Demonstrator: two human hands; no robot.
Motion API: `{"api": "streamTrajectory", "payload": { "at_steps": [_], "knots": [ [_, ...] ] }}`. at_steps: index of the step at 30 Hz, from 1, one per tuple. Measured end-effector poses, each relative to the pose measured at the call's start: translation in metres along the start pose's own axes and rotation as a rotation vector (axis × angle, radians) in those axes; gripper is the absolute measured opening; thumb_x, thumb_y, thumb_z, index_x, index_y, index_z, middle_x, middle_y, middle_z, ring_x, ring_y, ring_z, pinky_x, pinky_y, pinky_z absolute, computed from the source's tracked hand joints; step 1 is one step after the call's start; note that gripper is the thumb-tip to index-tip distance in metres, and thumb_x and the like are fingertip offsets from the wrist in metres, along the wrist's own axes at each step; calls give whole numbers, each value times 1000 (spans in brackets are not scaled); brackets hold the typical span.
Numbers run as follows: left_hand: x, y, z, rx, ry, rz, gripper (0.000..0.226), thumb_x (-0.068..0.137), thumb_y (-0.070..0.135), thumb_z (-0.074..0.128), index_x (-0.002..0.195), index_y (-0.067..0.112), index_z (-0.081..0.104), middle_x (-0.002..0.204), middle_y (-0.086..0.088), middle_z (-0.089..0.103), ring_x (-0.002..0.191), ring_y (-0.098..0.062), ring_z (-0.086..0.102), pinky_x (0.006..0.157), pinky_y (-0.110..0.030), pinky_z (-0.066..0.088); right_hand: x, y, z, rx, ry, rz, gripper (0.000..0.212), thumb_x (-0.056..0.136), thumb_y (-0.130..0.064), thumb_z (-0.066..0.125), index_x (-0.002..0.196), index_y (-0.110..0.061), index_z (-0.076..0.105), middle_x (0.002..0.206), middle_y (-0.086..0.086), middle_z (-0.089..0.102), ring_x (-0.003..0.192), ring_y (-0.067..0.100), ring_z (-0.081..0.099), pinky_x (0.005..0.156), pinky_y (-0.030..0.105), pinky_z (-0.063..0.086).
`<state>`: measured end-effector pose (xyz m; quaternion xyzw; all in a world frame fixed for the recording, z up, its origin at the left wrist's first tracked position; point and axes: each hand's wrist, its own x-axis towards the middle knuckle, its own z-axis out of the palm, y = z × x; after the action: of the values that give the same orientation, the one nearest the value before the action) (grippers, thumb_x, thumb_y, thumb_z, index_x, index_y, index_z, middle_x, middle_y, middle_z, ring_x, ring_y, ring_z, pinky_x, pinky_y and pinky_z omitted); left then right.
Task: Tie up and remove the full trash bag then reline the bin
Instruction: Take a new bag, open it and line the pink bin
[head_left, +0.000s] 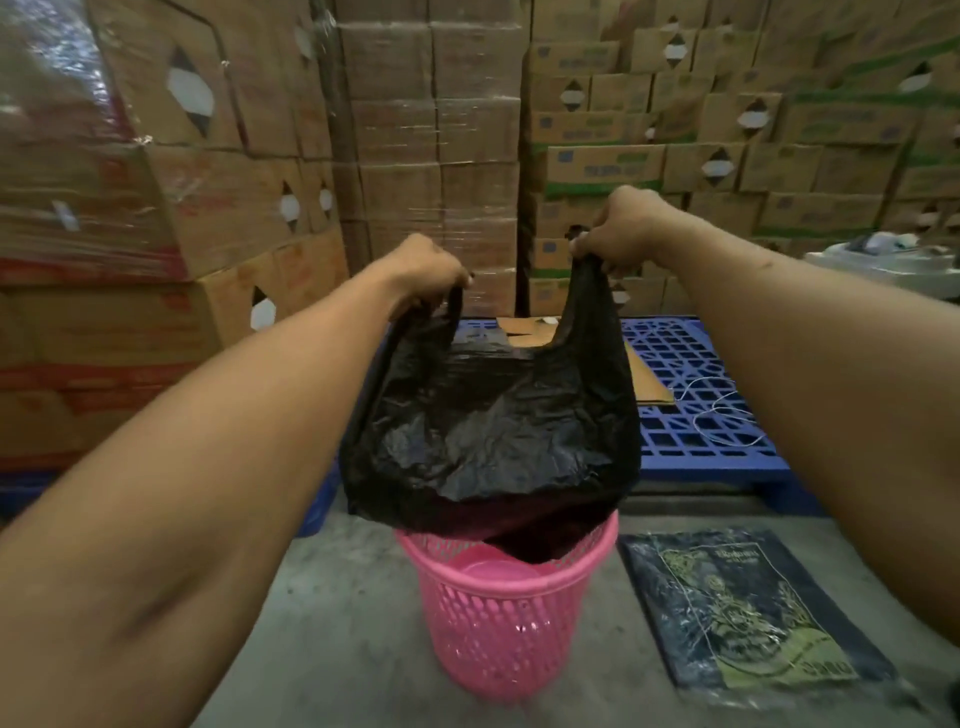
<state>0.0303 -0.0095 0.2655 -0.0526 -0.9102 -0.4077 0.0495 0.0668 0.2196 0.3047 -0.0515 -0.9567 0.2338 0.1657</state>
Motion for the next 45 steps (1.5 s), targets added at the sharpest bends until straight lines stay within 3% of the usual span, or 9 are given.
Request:
{"api": "streamTrajectory", "payload": {
  "at_steps": [11, 15, 20, 28, 34, 36, 39, 42, 45],
  "knots": [
    [-25, 17, -5, 154, 58, -174, 26, 87, 34, 75, 99, 13, 66, 97, -7, 62, 67, -15, 51, 56, -29, 40, 6, 8, -37, -180, 327, -45, 22, 96, -30, 63, 103, -10, 61, 100, 13, 59, 84, 31, 59, 68, 37, 47],
    [-26, 9, 52, -197, -144, -276, 28, 86, 33, 73, 107, 16, 67, 111, -10, 62, 98, -27, 60, 80, -43, 54, -2, 28, -41, -180, 368, -28, 27, 97, -27, 62, 112, -4, 64, 105, 13, 58, 93, 33, 60, 75, 41, 50],
    [-34, 31, 97, -658, -456, -213, 20, 102, 28, 52, 105, 22, 70, 118, -14, 56, 104, -27, 57, 74, -50, 54, -7, 59, -58, -62, 368, 92, 22, 96, -27, 63, 103, -5, 63, 102, 15, 66, 85, 32, 69, 77, 42, 61],
    [-24, -10, 78, -365, -67, -205, 23, 96, 26, 60, 112, 14, 72, 108, -7, 61, 88, -21, 59, 78, -35, 50, -9, 67, -36, 324, 217, 67, 30, 99, -30, 62, 115, -5, 65, 97, 12, 73, 67, 14, 74, 47, 19, 55],
    [-33, -101, 94, -225, 16, -450, 35, 91, 20, 68, 123, 6, 67, 145, -5, 49, 130, -30, 47, 86, -36, 42, -12, 44, 14, 360, 72, -13, 35, 99, -29, 61, 126, -7, 64, 94, 13, 75, 69, 15, 76, 54, 23, 61],
    [-45, -117, 112, -302, -54, -497, 24, 93, 16, 65, 113, 4, 70, 125, -7, 61, 114, -19, 58, 79, -30, 46, -13, 40, 30, 352, 22, -5, 36, 99, -28, 62, 129, -8, 63, 93, 12, 74, 67, 14, 76, 54, 23, 60],
    [-75, -118, 144, -458, -152, -554, 21, 100, 12, 52, 80, 11, 59, 57, -16, 64, 53, -14, 62, 34, -17, 42, -16, 38, 52, 343, -37, 22, 36, 100, -28, 61, 130, -8, 60, 91, 11, 72, 71, 15, 76, 57, 24, 61],
    [-82, -124, 178, -533, -243, -580, 13, 100, 24, 51, 91, 18, 58, 96, -13, 54, 82, -28, 52, 72, -31, 48, -21, 43, 70, 329, -99, 52, 28, 100, -28, 61, 122, -11, 62, 86, 9, 71, 73, 16, 76, 57, 26, 60],
    [-70, -122, 187, -571, -159, -525, 13, 96, 25, 58, 99, 14, 65, 93, -7, 53, 86, -22, 50, 88, -37, 43, -23, 51, 78, 298, -143, 100, 19, 100, -26, 61, 110, -10, 64, 91, 13, 73, 72, 19, 76, 54, 27, 59]
  ]
}}
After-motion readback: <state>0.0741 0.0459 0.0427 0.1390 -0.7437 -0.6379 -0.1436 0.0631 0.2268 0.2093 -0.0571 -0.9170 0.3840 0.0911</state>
